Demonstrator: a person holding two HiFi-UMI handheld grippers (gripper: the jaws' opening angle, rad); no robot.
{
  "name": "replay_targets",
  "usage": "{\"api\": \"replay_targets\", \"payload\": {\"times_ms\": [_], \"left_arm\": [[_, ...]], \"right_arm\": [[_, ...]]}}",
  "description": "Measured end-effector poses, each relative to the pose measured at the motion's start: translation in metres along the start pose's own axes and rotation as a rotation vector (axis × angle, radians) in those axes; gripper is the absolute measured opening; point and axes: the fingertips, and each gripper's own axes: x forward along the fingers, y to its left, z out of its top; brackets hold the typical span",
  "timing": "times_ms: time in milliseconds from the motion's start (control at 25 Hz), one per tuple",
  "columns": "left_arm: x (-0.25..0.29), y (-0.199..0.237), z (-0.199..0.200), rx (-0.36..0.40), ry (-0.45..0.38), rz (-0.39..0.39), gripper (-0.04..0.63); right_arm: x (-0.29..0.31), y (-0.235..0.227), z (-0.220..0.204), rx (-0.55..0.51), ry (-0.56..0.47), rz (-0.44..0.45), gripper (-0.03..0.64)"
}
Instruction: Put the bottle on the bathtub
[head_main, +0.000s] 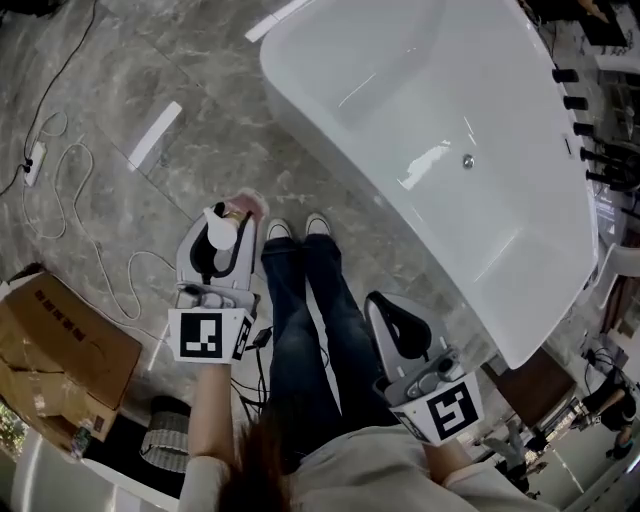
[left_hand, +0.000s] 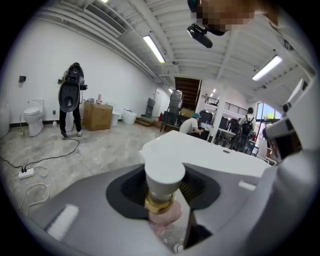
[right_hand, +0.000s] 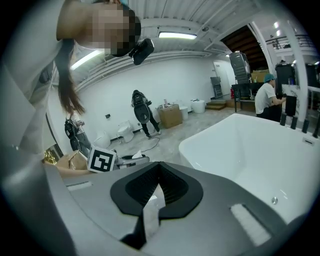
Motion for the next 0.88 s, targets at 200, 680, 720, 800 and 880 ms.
{"api": "replay_targets", "payload": {"times_ms": [200, 680, 720, 800, 880], "left_arm": [[0.03, 0.007, -0.048, 0.021, 0.05, -0.022, 0.202], [0.092, 0.024, -0.161, -0.021, 0.147, 0.04, 0.202], [0.096, 0.024, -0.169, -0.02, 0.153, 0.046, 0.202], [0.104, 0.025, -0.187, -0.021, 0.167, 0.059, 0.202], [0.113, 0.027, -0.205, -0.025, 0.188, 0.07, 0.203]], "right_arm": [[0.017, -0.009, -0.04, 0.026, 0.047, 0.0, -0.002], [0.027, -0.042, -0.092, 0.08, 0.122, -0.033, -0.002], [0.027, -0.045, -0.095, 0.08, 0.125, -0.038, -0.002], [0.027, -0.05, -0.099, 0.077, 0.132, -0.05, -0.002], [0.03, -0.055, -0.102, 0.072, 0.134, -0.061, -0.002]]}}
